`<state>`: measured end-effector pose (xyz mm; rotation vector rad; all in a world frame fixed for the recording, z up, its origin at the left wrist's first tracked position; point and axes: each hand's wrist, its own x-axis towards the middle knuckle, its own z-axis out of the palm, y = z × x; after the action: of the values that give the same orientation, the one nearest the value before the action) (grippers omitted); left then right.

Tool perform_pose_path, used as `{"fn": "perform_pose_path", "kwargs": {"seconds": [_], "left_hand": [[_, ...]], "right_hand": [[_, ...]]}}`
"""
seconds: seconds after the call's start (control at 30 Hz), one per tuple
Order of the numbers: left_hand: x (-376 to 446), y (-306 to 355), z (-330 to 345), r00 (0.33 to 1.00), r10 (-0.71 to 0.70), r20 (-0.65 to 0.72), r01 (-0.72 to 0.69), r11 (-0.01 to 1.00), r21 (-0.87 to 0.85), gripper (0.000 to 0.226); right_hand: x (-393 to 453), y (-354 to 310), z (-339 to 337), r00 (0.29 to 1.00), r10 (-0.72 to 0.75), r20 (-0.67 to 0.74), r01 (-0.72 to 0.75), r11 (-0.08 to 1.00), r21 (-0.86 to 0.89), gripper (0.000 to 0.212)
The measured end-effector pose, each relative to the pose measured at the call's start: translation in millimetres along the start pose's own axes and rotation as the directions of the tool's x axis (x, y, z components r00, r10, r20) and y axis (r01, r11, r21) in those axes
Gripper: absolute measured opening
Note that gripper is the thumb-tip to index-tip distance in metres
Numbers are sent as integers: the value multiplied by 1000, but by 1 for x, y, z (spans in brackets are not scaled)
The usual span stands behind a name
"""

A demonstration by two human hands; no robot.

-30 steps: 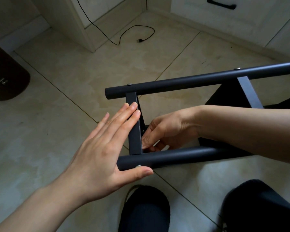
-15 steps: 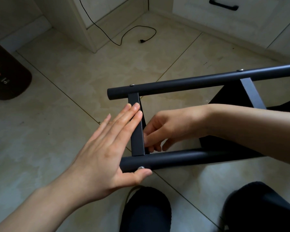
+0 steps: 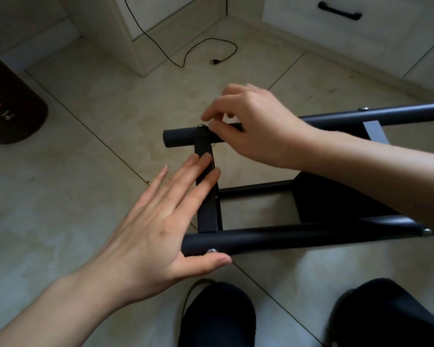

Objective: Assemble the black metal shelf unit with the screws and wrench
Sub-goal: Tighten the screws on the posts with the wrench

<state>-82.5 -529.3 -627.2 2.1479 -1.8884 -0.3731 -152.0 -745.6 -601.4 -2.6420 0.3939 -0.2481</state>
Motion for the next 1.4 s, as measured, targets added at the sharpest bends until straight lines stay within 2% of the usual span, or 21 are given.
{"fn": "perform_pose_path", "kwargs": {"seconds": [0.13,0.2,0.37,0.6,0.83,0.97,1.03,1.13,1.2,1.27,1.3,1.37,1.4], "left_hand": [[1,-1,1,1000,13,-7,-13,1000,-10,100],[2,-1,0,999,31,-10,-31,999,12,102],[2,0,-1,997,56,-60,-51,996,76,105],[0,0,2,996,62,-58,-57,995,81,97],[-2,3,4,997,36,-70,-36,999,4,91],[-3,5,4,996,25,-82,-26,1000,-12,90],[-3,5,4,996,23,-85,-25,999,-22,90],[-3,5,5,996,17,-92,-21,999,-45,89],[-3,5,5,995,24,-92,-28,998,-50,89],[-3,6,5,995,30,-94,-34,998,-48,89],[-3,6,5,995,31,-95,-35,998,-48,89],[-2,6,5,995,31,-98,-36,998,-49,88],[-3,6,5,994,30,-100,-35,998,-50,88]], "right_hand": [[4,-4,10,994,73,80,-70,997,-35,34],[6,-4,12,993,52,101,-42,994,-100,31],[7,0,11,997,15,80,-6,994,-109,28],[7,2,12,997,-19,78,26,995,-98,28],[5,1,13,996,10,88,-2,996,-90,27],[4,-2,11,995,35,89,-34,999,-6,34],[-3,-2,7,1000,7,17,-9,990,143,41],[-25,4,4,968,-32,-247,103,954,282,23],[-42,5,4,959,-39,-280,128,943,306,14],[-53,2,7,974,-78,-215,141,945,295,14],[-55,0,10,986,-93,-138,128,955,269,14],[-54,-5,18,983,-87,161,65,989,136,14],[-53,-7,24,936,-54,348,23,995,93,14]]}}
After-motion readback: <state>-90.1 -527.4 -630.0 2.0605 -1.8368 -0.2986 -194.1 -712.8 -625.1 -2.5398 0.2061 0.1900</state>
